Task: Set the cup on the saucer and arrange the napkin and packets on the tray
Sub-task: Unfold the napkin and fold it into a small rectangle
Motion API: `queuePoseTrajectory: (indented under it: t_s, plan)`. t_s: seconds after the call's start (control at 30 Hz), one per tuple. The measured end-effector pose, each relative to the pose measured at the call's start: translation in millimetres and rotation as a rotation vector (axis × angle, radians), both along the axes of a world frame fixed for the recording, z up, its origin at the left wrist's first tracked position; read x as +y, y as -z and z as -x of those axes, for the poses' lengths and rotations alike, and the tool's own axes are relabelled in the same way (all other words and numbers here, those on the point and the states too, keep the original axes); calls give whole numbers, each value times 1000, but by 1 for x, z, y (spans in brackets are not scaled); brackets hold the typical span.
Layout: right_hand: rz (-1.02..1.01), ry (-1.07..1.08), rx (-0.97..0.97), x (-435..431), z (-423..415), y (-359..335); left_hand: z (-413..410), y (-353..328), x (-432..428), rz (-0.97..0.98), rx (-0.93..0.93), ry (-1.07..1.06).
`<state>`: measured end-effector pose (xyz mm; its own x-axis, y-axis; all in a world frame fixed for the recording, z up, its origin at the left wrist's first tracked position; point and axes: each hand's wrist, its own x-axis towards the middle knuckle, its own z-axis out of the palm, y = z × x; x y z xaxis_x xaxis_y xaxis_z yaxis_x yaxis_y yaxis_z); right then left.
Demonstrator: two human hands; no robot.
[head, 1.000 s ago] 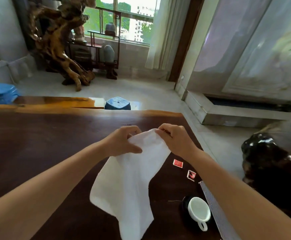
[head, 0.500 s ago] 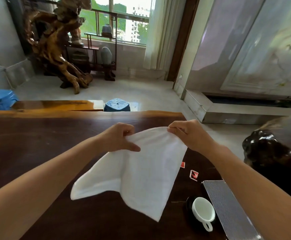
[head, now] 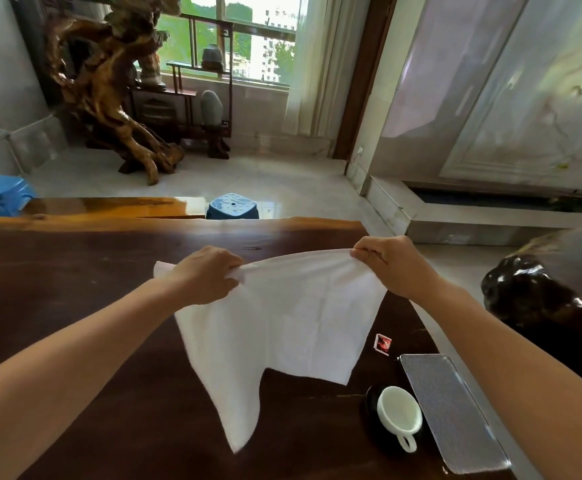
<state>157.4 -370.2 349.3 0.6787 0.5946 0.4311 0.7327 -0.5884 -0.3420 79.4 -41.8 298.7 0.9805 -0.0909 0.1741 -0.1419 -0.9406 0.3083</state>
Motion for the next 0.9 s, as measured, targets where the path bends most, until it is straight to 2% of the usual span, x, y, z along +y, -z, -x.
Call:
queuePoseTrajectory:
  t_s: [0.27, 0.37, 0.5, 0.63, 0.9]
  plan:
    - [146, 206, 109, -31, -15, 31, 12, 11, 13, 115, -72, -89]
    - [205, 236, 189, -30, -14, 43, 12, 14, 14, 74, -90, -105]
    - [325, 294, 199, -28, -23, 51, 2, 6, 21, 36, -153, -153]
    - [306, 374, 109, -23, -39, 38, -14, -17, 32, 35, -271, -245]
    - [105, 405, -192, -27, -62, 0, -21, -72, 43, 21, -539, -349]
